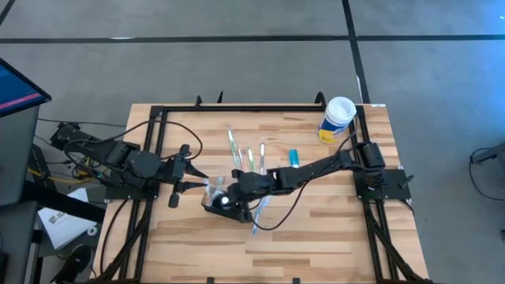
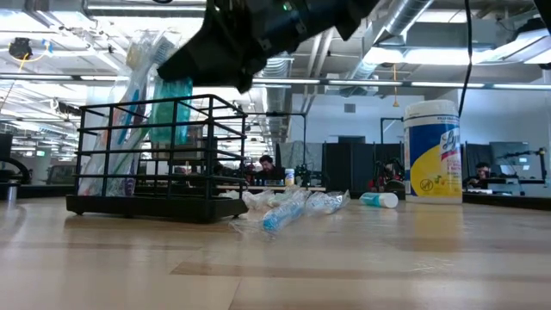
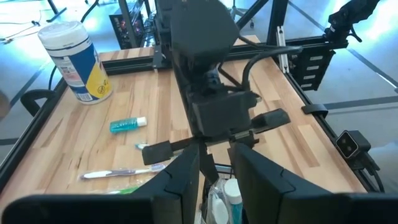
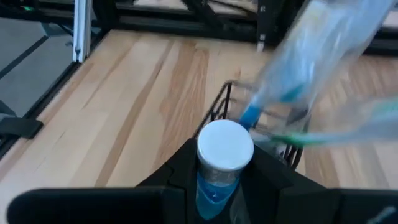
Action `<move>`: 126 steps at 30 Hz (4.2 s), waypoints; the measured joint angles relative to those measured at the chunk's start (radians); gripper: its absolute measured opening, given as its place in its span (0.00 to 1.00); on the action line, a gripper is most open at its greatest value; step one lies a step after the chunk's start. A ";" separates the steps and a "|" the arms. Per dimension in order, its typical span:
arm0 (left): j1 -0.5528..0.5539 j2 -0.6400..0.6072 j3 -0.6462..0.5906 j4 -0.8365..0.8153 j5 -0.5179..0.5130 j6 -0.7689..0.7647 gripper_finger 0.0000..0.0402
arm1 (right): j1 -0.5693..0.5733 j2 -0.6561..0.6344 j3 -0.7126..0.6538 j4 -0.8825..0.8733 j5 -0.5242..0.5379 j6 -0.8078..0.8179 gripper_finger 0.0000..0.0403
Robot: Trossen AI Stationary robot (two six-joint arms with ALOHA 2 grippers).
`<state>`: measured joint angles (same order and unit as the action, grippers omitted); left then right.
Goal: Pick & Place toothbrushing station
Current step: Put the left blue mouthwash into the wire organizer, then put the purple toothbrush into the wire organizer
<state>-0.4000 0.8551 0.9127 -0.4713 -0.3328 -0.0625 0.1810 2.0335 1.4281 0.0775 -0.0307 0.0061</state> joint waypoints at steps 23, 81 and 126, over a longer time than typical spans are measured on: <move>0.000 0.000 0.000 0.003 -0.008 0.005 0.24 | -0.007 0.000 -0.071 0.112 0.000 0.021 0.20; 0.000 0.001 0.000 0.007 -0.008 0.005 0.24 | -0.031 0.078 -0.058 0.169 -0.074 0.073 0.37; 0.000 0.000 0.000 0.008 -0.008 0.005 0.24 | -0.030 -0.170 -0.023 -0.315 0.084 0.084 0.29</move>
<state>-0.3996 0.8553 0.9123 -0.4636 -0.3405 -0.0574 0.1509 1.8634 1.4055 -0.2375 0.0530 0.0897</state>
